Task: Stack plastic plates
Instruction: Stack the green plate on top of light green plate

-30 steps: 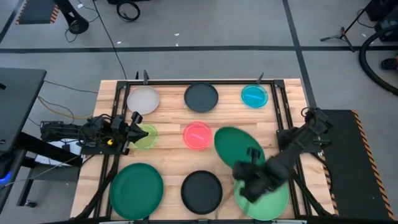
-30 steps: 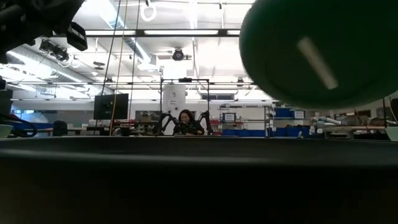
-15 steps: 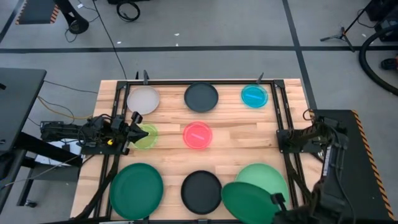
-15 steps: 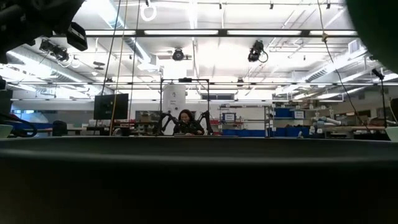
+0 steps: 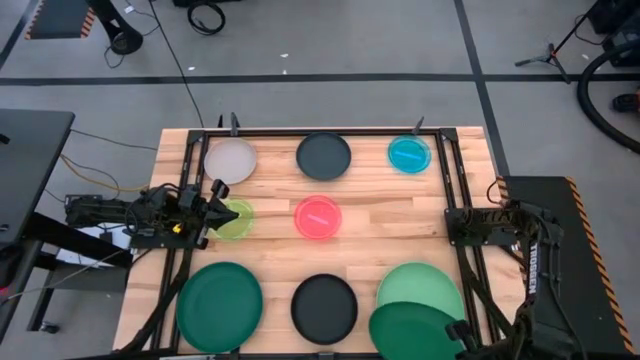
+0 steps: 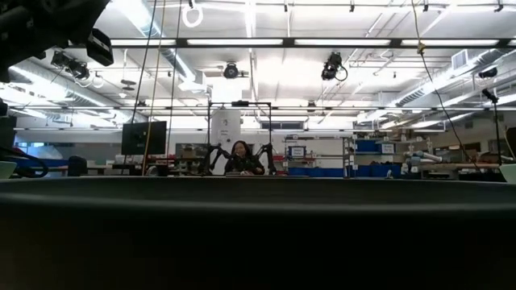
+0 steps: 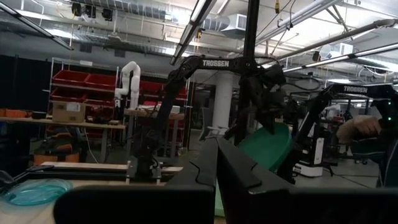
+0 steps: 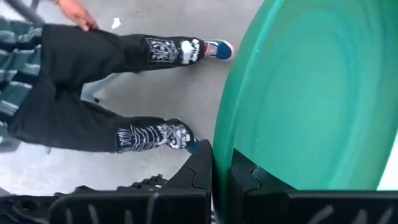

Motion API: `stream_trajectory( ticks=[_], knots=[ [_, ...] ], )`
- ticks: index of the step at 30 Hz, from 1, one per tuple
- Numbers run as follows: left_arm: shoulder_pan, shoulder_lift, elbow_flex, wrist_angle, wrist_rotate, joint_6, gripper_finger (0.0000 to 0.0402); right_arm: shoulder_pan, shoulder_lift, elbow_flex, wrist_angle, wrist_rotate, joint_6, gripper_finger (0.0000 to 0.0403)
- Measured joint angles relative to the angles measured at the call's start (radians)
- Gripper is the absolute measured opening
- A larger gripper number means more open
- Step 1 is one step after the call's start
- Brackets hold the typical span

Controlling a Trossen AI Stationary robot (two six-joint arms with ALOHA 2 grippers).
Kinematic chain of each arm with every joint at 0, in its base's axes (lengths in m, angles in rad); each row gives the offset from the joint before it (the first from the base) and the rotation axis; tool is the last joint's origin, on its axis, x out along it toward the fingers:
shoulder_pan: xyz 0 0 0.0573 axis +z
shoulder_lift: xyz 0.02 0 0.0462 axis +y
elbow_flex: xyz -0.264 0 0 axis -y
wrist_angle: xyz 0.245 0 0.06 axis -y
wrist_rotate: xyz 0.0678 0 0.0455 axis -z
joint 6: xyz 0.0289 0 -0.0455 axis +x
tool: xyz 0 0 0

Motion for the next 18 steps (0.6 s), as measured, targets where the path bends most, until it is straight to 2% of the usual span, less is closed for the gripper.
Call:
stream_trajectory(
  ticks=[7, 12, 18],
  knots=[
    [0.0, 0.0, 0.0, 0.0, 0.0, 0.0, 0.0011, -0.058, 0.06, 0.176, -0.169, -0.03, 0.189, 0.0016],
    [0.0, 0.0, 0.0, 0.0, 0.0, 0.0, 0.0011, -0.091, 0.114, 0.189, -0.217, -0.14, 0.285, 0.0015],
    [0.0, 0.0, 0.0, 0.0, 0.0, 0.0, 0.0011, -0.099, 0.213, 0.188, -0.268, -0.172, 0.319, 0.0015]
  ],
)
